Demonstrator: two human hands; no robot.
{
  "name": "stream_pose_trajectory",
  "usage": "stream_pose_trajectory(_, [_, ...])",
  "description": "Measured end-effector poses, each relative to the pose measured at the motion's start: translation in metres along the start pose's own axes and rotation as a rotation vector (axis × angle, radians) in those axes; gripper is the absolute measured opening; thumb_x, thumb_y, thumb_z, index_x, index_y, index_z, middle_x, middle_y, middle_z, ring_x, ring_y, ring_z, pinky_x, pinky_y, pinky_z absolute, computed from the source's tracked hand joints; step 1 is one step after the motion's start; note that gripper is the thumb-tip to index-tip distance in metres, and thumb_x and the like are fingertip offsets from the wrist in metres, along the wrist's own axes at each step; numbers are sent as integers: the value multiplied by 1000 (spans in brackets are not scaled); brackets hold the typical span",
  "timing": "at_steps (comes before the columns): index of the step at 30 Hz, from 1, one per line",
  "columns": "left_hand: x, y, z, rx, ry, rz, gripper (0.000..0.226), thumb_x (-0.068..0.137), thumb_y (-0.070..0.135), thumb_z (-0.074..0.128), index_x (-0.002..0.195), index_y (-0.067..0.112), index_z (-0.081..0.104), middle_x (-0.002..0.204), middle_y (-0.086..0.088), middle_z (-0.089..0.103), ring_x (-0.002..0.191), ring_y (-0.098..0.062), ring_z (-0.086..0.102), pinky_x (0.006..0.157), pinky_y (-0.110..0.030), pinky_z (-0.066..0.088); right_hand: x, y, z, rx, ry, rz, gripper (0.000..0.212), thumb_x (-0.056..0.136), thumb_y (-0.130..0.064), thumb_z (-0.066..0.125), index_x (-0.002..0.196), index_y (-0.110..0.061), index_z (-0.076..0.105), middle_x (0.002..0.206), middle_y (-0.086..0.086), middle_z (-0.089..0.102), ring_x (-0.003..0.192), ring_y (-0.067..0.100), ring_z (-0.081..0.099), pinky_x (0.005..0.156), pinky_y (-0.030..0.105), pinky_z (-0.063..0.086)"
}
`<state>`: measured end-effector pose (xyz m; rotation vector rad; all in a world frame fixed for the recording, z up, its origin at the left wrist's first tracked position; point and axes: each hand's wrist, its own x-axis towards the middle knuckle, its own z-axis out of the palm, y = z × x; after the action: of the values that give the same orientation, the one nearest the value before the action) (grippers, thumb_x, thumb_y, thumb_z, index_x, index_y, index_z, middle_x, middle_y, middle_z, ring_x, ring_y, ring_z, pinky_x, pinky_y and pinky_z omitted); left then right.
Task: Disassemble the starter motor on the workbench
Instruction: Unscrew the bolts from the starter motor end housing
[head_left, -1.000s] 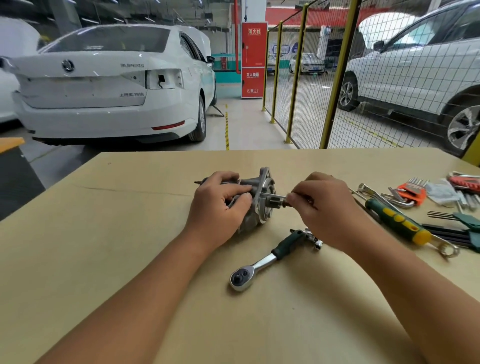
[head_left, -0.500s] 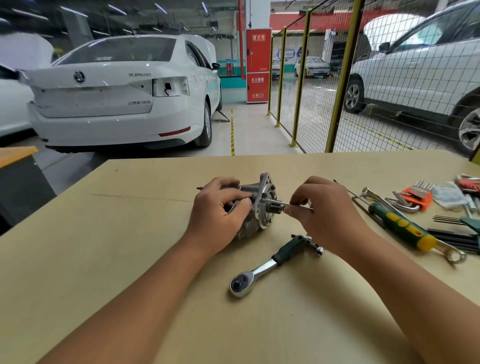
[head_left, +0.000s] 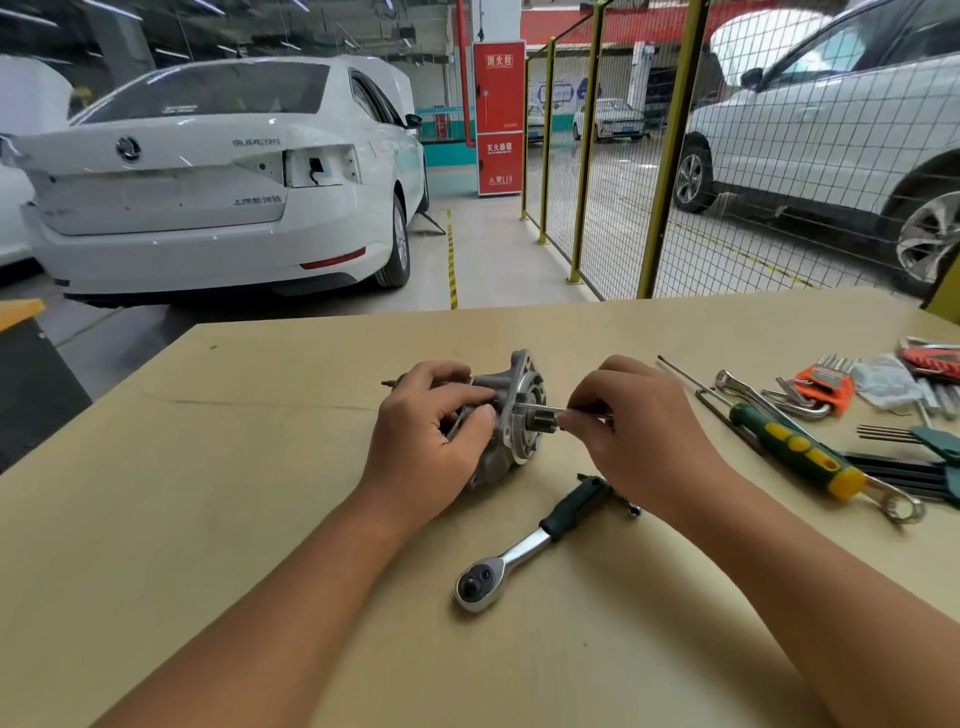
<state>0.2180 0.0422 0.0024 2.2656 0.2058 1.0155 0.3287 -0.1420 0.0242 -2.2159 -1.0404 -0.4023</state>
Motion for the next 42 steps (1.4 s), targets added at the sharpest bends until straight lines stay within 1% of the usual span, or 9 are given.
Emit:
stream_pose_trajectory(5, [3, -4, 5, -7, 41, 28, 20, 85, 22, 66, 96, 18, 83, 114, 2, 66, 96, -14, 66, 84, -32, 56, 2, -6, -6, -115, 45, -45, 9, 87, -29, 78, 84, -22, 73, 87, -12, 60, 78, 20, 61, 82, 46, 49])
stream_pose_trajectory(15, [3, -7, 10, 3, 105, 57, 20, 82, 15, 65, 92, 18, 82, 107, 4, 67, 78, -9, 57, 79, -27, 54, 4, 4, -9, -73, -94, -107, 29, 98, -32, 56, 84, -15, 73, 85, -5, 50, 73, 14, 52, 66, 29, 37])
stream_pose_trajectory(18, [7, -8, 8, 23, 110, 54, 20, 85, 13, 70, 100, 21, 81, 103, 8, 67, 76, -6, 59, 78, -25, 54, 3, 2, -12, -166, -74, -124, 20, 96, -30, 63, 88, -17, 76, 89, -4, 57, 79, 23, 58, 71, 37, 46])
stream_pose_trajectory(21, [14, -13, 2, 33, 120, 3, 15, 86, 13, 79, 98, 21, 81, 95, 9, 72, 75, -3, 64, 76, -30, 57, 2, -6, -12, -315, -11, -107, 14, 91, -38, 70, 90, -26, 76, 95, -11, 62, 91, 22, 54, 77, 36, 36])
stream_pose_trajectory(24, [18, -19, -3, -2, 152, -52, 7, 83, 20, 84, 90, 19, 81, 87, 8, 73, 72, -4, 63, 74, -31, 56, 2, -8, -13, -268, -18, -111, 12, 89, -36, 73, 89, -24, 72, 92, -12, 62, 82, 20, 57, 75, 37, 46])
stream_pose_trajectory(29, [22, -27, -4, 221, 137, -152, 34, 78, 58, 79, 102, 34, 78, 107, 13, 70, 109, -16, 53, 90, -34, 47, 6, 2, -9, -86, -23, -117, 14, 94, -29, 70, 86, -18, 71, 78, -3, 60, 70, 13, 54, 63, 30, 43])
stream_pose_trajectory(32, [25, -37, -8, 119, 38, -276, 55, 75, 70, 76, 119, 37, 73, 125, 10, 65, 124, -15, 51, 104, -38, 45, 7, 4, -5, -70, -53, -103, 25, 100, -26, 59, 86, -12, 74, 79, -7, 53, 71, 9, 51, 64, 26, 33])
stream_pose_trajectory(37, [24, -42, -4, 28, -16, -299, 58, 78, 66, 77, 125, 31, 72, 127, 6, 66, 124, -18, 56, 108, -42, 47, 5, 1, -11, -121, -72, -142, 16, 94, -22, 68, 89, -11, 78, 82, -3, 59, 73, 17, 56, 67, 31, 42])
stream_pose_trajectory(42, [25, -40, -2, 30, 18, -303, 74, 62, 85, 60, 115, 34, 74, 119, 7, 67, 121, -19, 56, 106, -41, 47, 0, -5, -13, -199, -30, -144, 13, 89, -34, 75, 86, -21, 76, 84, -10, 62, 77, 22, 61, 73, 40, 52])
